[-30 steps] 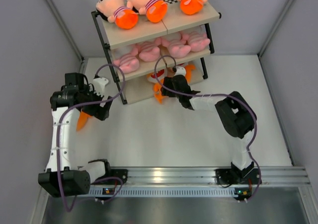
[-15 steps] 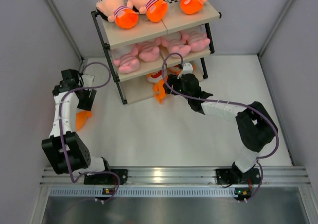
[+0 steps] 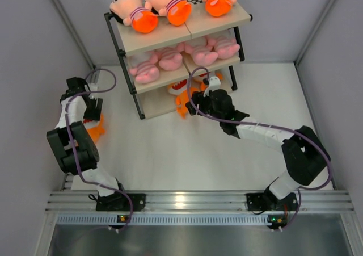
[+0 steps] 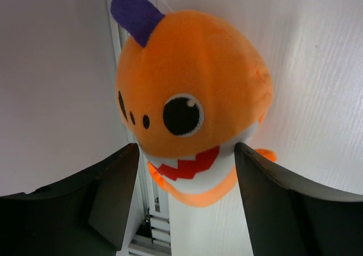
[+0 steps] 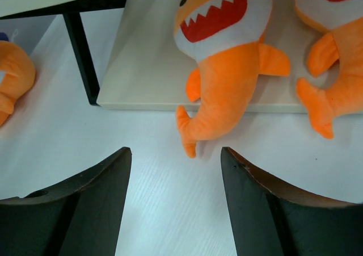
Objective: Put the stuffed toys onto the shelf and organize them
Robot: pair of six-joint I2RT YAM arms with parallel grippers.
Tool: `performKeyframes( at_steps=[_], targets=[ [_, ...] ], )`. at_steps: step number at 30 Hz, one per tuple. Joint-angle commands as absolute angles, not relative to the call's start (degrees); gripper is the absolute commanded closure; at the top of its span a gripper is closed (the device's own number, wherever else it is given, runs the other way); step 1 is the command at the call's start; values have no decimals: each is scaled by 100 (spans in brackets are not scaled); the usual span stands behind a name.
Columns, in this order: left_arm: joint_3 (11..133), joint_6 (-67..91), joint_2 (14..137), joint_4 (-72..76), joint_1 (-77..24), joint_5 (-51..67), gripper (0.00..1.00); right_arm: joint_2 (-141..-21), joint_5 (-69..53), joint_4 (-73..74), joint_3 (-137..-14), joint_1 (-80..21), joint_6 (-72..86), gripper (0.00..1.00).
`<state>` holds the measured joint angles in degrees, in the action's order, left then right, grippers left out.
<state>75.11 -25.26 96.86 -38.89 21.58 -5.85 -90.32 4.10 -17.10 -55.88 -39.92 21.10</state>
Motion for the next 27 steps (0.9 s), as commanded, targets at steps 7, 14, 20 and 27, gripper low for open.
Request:
performKeyframes(
  at_steps=[7, 14, 20, 27],
  targets=[
    [7059, -2365, 9686, -3516, 2443, 421, 100, -8280, 474, -1530, -5493, -4183, 1785, 38],
    [6390, -1241, 7809, -3760, 2443, 1090, 100, -8252, 985, -1072, -5975, -5174, 1327, 36],
    [6653, -81, 6803, -4551, 2443, 1188, 100, -8990, 160, -1790, -6486, -6125, 2107, 33],
    [6934, 1097, 6249, -5387, 2443, 632, 100, -10175, -333, -2223, -7505, -6785, 2425, 21]
  ],
)
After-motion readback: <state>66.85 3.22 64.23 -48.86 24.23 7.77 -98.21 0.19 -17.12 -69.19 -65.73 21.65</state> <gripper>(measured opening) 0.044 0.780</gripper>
